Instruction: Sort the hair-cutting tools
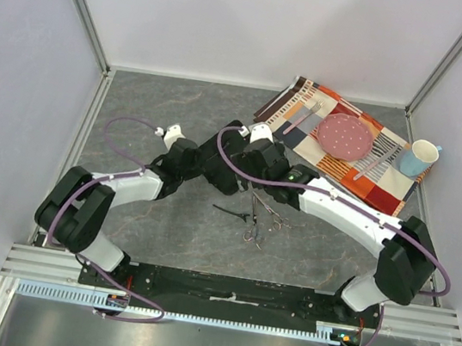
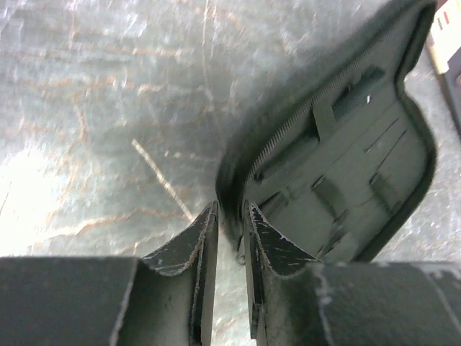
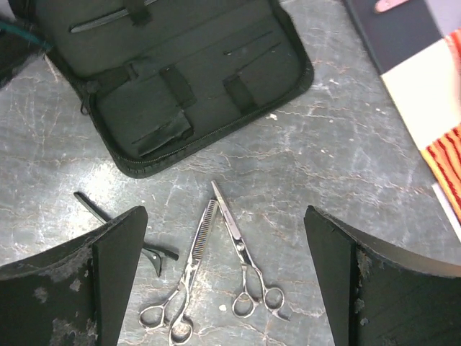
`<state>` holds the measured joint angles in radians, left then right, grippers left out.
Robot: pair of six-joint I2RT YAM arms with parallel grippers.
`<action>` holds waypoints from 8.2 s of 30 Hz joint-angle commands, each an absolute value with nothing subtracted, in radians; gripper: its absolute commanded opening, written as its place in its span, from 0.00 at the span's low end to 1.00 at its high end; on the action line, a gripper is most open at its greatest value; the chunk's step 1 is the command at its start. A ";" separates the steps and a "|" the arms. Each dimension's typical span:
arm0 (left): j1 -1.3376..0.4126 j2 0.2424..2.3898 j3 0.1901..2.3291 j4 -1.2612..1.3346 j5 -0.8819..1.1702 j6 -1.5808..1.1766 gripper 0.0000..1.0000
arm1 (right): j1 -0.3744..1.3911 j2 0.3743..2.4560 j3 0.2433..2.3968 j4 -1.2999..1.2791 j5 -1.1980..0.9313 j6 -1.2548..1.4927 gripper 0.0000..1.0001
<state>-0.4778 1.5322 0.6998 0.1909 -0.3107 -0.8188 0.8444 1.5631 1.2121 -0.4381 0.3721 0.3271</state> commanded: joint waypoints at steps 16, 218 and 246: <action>-0.514 1.311 0.920 -0.172 -0.206 -0.419 0.45 | 1.012 1.462 1.083 -0.339 0.358 0.341 0.97; -0.213 1.463 0.537 0.494 0.127 -0.669 0.02 | 0.890 1.795 1.183 -0.224 -0.129 0.333 0.00; -0.225 1.388 0.403 0.626 0.080 -0.738 0.02 | 0.913 1.980 1.350 -0.198 -0.250 0.515 0.00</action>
<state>-0.2134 1.4292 0.4206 0.5568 0.0795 -0.7094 0.9024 1.9591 1.2976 -0.2600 -0.2680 0.4519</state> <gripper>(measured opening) 0.046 0.010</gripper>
